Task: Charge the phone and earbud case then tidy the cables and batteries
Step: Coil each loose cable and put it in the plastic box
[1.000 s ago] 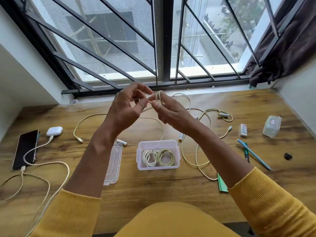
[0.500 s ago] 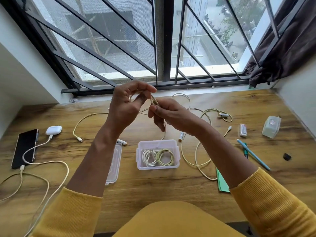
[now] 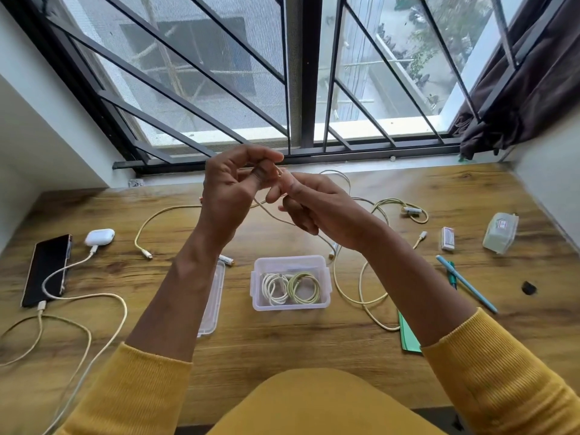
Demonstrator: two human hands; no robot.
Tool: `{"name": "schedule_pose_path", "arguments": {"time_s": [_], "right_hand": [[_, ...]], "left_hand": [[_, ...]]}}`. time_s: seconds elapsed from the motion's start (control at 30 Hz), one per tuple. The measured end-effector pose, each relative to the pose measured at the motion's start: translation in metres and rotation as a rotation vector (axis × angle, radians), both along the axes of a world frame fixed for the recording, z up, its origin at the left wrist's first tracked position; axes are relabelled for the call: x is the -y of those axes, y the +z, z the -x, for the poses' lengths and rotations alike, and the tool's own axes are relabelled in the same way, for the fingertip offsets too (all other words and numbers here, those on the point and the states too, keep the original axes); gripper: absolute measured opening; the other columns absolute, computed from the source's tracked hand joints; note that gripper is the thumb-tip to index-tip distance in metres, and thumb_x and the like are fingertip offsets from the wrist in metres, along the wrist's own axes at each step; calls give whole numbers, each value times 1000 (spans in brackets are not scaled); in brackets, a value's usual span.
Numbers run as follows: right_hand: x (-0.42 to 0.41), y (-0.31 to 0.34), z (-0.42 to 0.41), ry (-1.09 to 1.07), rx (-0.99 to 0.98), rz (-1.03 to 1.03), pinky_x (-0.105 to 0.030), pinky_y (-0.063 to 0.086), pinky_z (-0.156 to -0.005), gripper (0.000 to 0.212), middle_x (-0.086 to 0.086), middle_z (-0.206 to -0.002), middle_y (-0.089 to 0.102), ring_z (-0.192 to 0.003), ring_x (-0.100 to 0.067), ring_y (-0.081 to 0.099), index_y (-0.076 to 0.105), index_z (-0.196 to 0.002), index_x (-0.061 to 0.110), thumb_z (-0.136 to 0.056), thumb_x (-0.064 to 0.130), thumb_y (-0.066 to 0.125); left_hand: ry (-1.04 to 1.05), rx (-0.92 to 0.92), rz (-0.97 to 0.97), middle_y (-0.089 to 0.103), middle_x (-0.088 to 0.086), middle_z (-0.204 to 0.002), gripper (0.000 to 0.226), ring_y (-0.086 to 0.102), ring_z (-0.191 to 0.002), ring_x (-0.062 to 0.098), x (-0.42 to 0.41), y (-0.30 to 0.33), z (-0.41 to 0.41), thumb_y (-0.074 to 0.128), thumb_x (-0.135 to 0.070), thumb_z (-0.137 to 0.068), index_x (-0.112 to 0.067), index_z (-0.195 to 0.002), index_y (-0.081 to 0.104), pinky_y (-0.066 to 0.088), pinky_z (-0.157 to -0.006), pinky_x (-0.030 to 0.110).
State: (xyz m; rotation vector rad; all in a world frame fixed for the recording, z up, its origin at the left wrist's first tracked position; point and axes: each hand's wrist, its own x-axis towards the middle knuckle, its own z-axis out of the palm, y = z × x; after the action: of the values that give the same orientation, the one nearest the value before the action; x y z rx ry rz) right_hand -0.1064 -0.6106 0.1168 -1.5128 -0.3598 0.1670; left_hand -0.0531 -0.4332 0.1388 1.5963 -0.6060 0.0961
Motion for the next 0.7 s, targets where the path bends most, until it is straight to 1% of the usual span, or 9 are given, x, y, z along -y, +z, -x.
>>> {"name": "schedule_pose_path", "arguments": {"time_s": [0.07,0.17,0.23,0.3,0.4,0.47,0.53,0.6,0.7], "right_hand": [[0,1,-1,-13,-1,12,-50,34,-82,40,-2,-53,41,-44,-16,39,65,-112,-2,-116,23,35],[1,3,-1,-9,2,11,-36,37,-53,33,-7,-55,51,-45,-16,48,62,-111,-5,-115,16,37],[2,6,0,29,-6,-9,-29,44,-55,29,-9,-65,64,-56,-19,63,61,-111,-5,-114,11,36],[3,7,0,88,-11,-44,-27,53,-66,28,-12,-74,68,-66,-22,70,59,-114,-7,-113,5,34],[1,6,1,85,-11,-6,-31,47,-63,28,-7,-64,61,-54,-19,59,60,-113,-4,-114,9,36],[-2,6,2,49,-28,20,-44,40,-73,36,-1,-57,49,-48,-16,44,62,-107,0,-116,21,34],[-3,7,3,16,-101,26,-46,38,-79,51,2,-56,41,-48,-14,36,63,-100,6,-117,36,25],[-3,8,3,14,-123,11,-44,38,-76,56,0,-59,41,-51,-15,36,62,-100,5,-117,40,22],[-3,7,5,34,-75,4,-41,38,-62,46,-10,-70,44,-63,-19,42,61,-105,1,-115,34,32]], "left_hand": [[1,-13,16,75,9,-90,15,76,-86,18,0,0,1,65,1,-101,-6,-108,75,62,-80,32],[7,-30,56,77,12,-94,17,78,-90,26,1,-1,3,66,1,-100,-9,-108,76,63,-81,36],[8,-39,67,78,11,-94,16,78,-89,27,2,-2,5,66,1,-100,-8,-108,76,63,-81,36],[14,-45,72,77,12,-93,15,78,-87,27,3,-2,6,65,2,-100,-4,-109,76,63,-79,34],[32,-75,103,74,14,-86,14,76,-80,25,3,-3,5,65,3,-100,-3,-107,75,63,-75,34],[45,-83,106,73,10,-82,15,74,-77,21,3,-4,5,64,4,-100,-2,-108,75,63,-75,33],[58,-98,114,73,4,-81,15,73,-76,17,4,-4,5,64,5,-100,-2,-108,75,62,-74,30],[64,-112,131,74,3,-80,15,74,-76,17,3,-3,6,64,4,-100,-3,-108,75,62,-73,30],[59,-105,134,73,11,-84,14,78,-83,27,2,0,7,64,4,-100,-2,-109,74,63,-74,35]]}}
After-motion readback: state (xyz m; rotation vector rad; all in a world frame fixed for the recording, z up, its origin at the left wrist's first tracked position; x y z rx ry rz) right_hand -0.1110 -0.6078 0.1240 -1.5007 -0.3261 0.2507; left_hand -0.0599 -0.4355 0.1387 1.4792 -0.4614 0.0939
